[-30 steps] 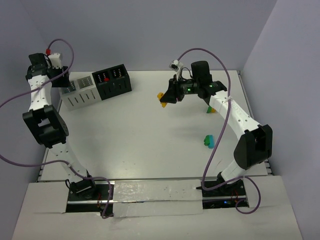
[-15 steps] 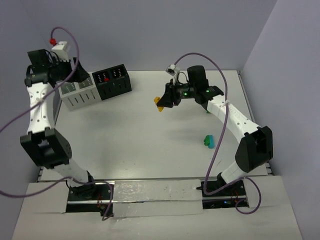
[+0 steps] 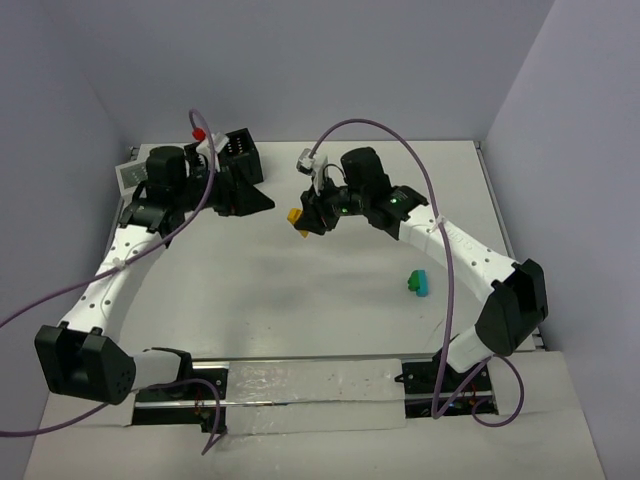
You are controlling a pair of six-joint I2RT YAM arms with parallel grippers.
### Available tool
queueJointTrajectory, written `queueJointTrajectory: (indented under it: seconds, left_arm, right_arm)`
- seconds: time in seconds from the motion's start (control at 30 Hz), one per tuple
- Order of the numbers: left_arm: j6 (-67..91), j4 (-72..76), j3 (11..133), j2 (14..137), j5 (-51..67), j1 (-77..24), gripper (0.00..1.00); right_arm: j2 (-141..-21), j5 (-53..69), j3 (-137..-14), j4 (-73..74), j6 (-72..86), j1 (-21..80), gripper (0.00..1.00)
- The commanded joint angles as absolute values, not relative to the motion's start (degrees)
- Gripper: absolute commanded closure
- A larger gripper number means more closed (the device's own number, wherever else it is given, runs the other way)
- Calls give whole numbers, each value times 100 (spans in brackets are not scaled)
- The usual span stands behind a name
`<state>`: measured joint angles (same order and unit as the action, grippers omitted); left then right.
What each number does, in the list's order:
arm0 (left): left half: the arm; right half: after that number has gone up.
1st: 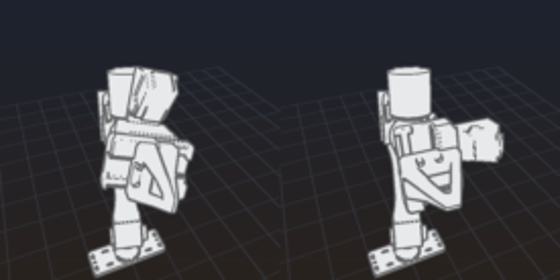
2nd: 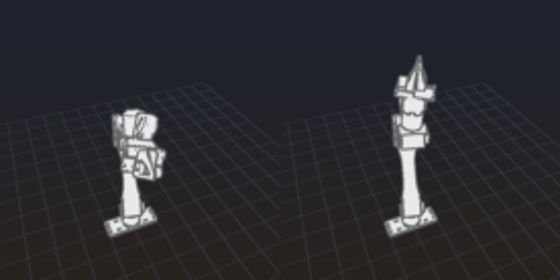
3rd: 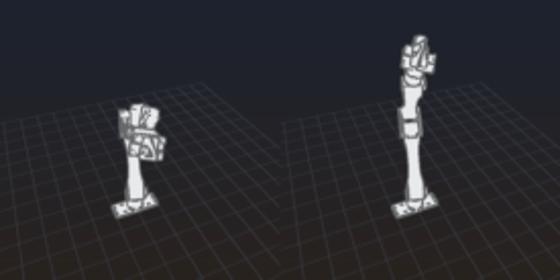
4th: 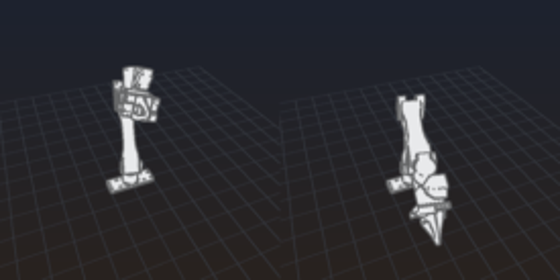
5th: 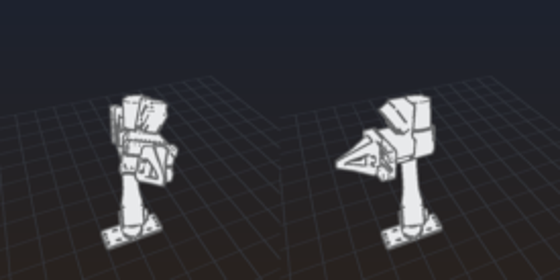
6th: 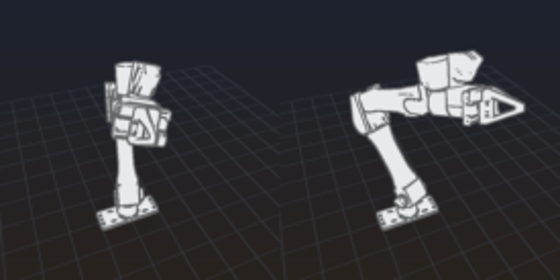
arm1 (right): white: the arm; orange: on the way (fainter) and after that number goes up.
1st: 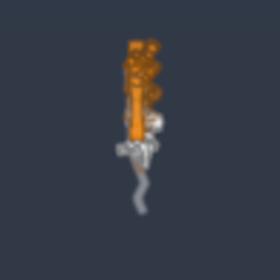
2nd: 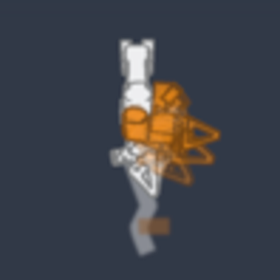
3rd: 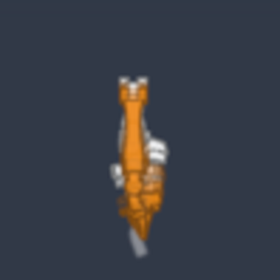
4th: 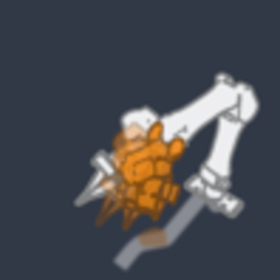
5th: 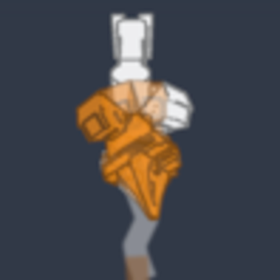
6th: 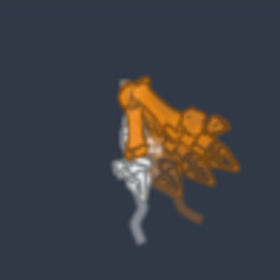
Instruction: Sort the legos into containers by color
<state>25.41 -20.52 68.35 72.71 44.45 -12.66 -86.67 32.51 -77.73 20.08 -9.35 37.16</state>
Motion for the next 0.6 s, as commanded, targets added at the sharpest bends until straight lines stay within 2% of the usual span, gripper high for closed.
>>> queueJointTrajectory:
  seconds: [0.0, 0.4, 0.57]
  left_arm:
    - [3237, -1483, 6578, 7274, 4896, -1483, 14]
    - [3272, -1499, 6713, 7631, 4829, -1837, 17]
    - [3198, -1572, 6738, 7755, 4715, -1994, 23]
  right_arm:
    - [-8548, 2865, -8228, 2116, -1282, 3923, 100]
    - [-8602, 2663, -8473, 2389, -1420, 4248, 100]
    - [-8663, 2445, -8627, 2476, -1483, 4380, 100]
